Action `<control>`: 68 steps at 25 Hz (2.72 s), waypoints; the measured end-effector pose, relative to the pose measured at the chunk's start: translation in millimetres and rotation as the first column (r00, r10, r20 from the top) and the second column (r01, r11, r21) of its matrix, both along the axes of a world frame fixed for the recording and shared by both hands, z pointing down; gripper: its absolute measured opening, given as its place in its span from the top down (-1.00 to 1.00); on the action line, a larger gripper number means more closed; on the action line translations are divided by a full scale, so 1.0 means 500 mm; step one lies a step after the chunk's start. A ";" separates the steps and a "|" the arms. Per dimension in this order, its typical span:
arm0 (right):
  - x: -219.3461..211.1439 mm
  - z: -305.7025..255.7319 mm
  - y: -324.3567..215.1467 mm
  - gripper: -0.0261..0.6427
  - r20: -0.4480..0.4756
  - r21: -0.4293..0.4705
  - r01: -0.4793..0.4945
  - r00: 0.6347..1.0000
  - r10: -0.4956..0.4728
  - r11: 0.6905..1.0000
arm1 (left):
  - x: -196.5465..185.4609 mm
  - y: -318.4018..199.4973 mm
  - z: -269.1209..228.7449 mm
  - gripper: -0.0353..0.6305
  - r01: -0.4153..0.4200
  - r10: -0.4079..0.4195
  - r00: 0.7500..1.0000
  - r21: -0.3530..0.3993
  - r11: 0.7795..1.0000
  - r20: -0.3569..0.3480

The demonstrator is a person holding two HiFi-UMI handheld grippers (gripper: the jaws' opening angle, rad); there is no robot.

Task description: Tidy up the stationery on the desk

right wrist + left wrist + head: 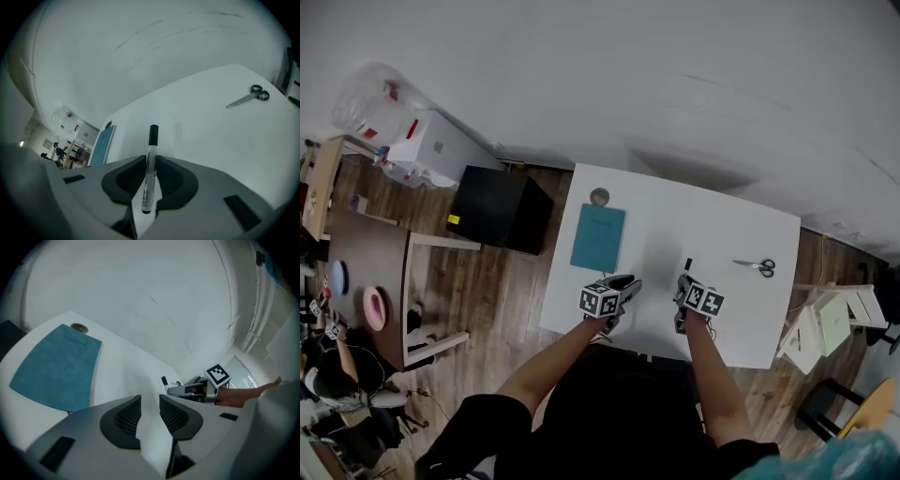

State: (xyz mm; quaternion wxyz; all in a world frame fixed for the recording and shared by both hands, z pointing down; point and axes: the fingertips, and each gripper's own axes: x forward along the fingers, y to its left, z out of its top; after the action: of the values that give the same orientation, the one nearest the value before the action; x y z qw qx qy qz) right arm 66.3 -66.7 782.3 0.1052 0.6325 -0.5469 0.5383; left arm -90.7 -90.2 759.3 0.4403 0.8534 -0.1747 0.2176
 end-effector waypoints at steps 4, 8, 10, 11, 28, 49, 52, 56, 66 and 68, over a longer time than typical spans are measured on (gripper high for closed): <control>-0.093 -0.024 -0.082 0.67 0.023 0.057 0.022 0.999 -0.023 0.998 | -0.075 -0.059 0.010 0.57 0.078 -0.077 0.997 -0.024 0.997 0.023; -0.184 -0.032 -0.155 0.67 0.036 0.080 0.080 0.996 -0.083 0.994 | -0.137 -0.107 0.016 0.79 0.133 -0.132 0.990 -0.018 0.991 0.051; -0.222 -0.021 -0.181 0.67 0.041 0.076 0.103 0.993 -0.106 0.992 | -0.156 -0.122 0.021 0.82 0.139 -0.137 0.989 -0.016 0.990 0.061; -0.239 -0.011 -0.193 0.67 0.044 0.068 0.112 0.992 -0.115 0.991 | -0.164 -0.129 0.022 0.83 0.141 -0.140 0.988 -0.020 0.990 0.059; -0.337 0.049 -0.294 0.67 0.017 0.033 0.146 0.989 -0.147 0.989 | -0.239 -0.160 0.051 0.83 0.089 -0.090 0.996 -0.074 0.993 -0.009; -0.354 0.061 -0.279 0.67 0.083 0.057 0.181 0.979 -0.185 0.982 | -0.259 -0.147 0.065 0.83 0.129 -0.128 0.992 -0.089 0.988 0.017; -0.353 0.057 -0.277 0.67 0.082 0.060 0.187 0.978 -0.192 0.980 | -0.257 -0.142 0.061 0.83 0.128 -0.127 0.992 -0.082 0.988 0.023; -0.340 0.044 -0.263 0.67 0.072 0.068 0.199 0.976 -0.204 0.978 | -0.249 -0.134 0.050 0.83 0.128 -0.126 0.992 -0.066 0.990 0.032; -0.224 -0.009 -0.145 0.67 0.073 0.126 0.119 0.989 -0.129 0.985 | -0.144 -0.055 0.028 0.83 0.031 -0.030 0.999 -0.022 0.999 0.045; -0.184 -0.011 -0.108 0.67 0.070 0.126 0.106 0.991 -0.115 0.986 | -0.104 -0.029 0.027 0.83 0.001 -0.001 0.999 -0.015 1.000 0.052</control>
State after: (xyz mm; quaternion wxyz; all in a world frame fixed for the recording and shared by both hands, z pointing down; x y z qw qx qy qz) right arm -25.8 -120.5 776.7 0.0748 0.5852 -0.6168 0.5211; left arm -142.5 -104.7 772.9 0.4422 0.8440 -0.1848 0.2408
